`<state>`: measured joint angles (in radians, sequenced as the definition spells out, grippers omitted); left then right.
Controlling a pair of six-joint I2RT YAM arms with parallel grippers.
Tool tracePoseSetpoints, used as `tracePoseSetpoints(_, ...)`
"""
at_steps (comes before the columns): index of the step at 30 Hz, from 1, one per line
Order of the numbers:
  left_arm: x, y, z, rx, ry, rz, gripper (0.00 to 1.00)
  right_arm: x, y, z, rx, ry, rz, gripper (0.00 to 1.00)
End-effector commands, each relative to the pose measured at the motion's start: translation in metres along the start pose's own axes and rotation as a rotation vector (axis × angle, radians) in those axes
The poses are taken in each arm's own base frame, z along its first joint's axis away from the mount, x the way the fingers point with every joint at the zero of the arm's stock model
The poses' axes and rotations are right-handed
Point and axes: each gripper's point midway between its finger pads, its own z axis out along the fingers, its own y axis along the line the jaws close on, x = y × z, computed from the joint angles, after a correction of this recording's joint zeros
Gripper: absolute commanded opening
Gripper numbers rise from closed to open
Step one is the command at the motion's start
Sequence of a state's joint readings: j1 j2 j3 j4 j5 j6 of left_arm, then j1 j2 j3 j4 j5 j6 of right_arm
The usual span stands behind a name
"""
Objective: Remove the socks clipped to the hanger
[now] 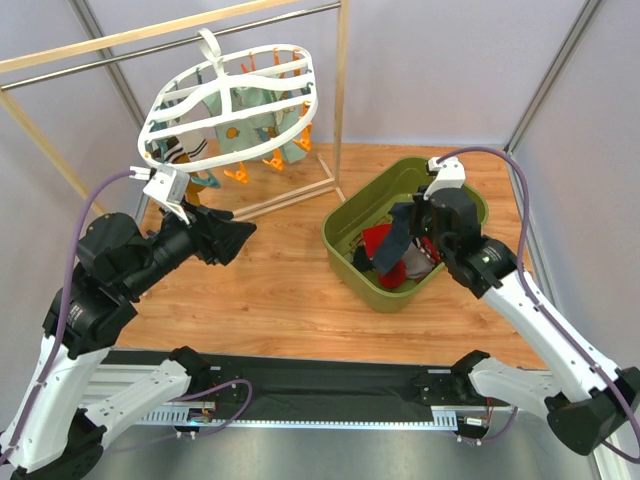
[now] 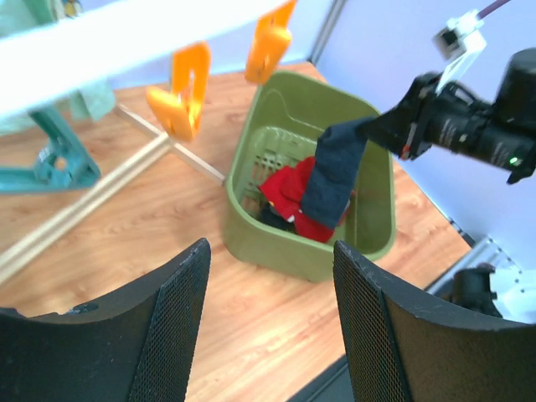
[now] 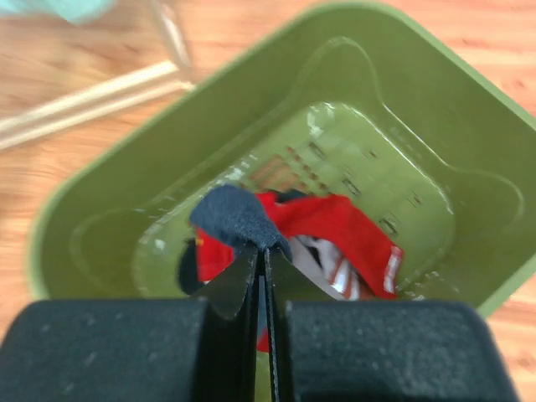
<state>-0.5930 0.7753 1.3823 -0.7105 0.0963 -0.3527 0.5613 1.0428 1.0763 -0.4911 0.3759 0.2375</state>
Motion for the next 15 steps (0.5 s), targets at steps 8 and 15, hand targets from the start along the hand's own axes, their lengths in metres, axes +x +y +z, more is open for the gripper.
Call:
tracePoseSetpoints(8,-0.035,0.000,0.035,-0.010,-0.069,0.057,0.67,-0.027,-0.028,0.007,0.169,0.017,-0.034,0.49)
tracePoseSetpoints(15,-0.055,-0.018,0.069,0.104,-0.153,0.076,0.67,-0.052,0.013,-0.025,-0.115,-0.090,0.052,0.72)
